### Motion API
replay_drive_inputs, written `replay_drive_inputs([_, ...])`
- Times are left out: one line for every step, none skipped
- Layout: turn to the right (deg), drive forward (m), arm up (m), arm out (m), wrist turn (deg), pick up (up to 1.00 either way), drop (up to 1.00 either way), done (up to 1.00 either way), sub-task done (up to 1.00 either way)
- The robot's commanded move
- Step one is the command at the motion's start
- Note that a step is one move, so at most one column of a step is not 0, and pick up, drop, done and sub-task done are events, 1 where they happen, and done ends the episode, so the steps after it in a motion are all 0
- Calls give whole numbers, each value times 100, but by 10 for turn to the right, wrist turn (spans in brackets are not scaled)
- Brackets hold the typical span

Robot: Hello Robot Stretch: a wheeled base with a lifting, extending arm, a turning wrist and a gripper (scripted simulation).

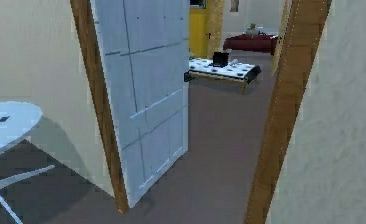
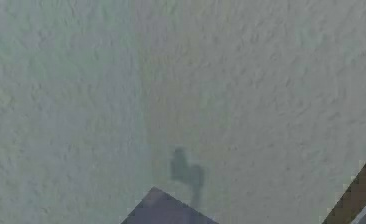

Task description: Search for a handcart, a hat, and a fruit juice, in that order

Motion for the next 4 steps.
replay_drive_inputs([0, 40, 0, 0, 0, 0, 0, 0, 0])
replay_drive_inputs([-450, 0, 0, 0, 0, 0, 0, 0, 0])
replay_drive_inputs([-150, 0, 0, 0, 0, 0, 0, 0, 0])
replay_drive_inputs([0, 30, 0, 0, 0, 0, 0, 0, 0])
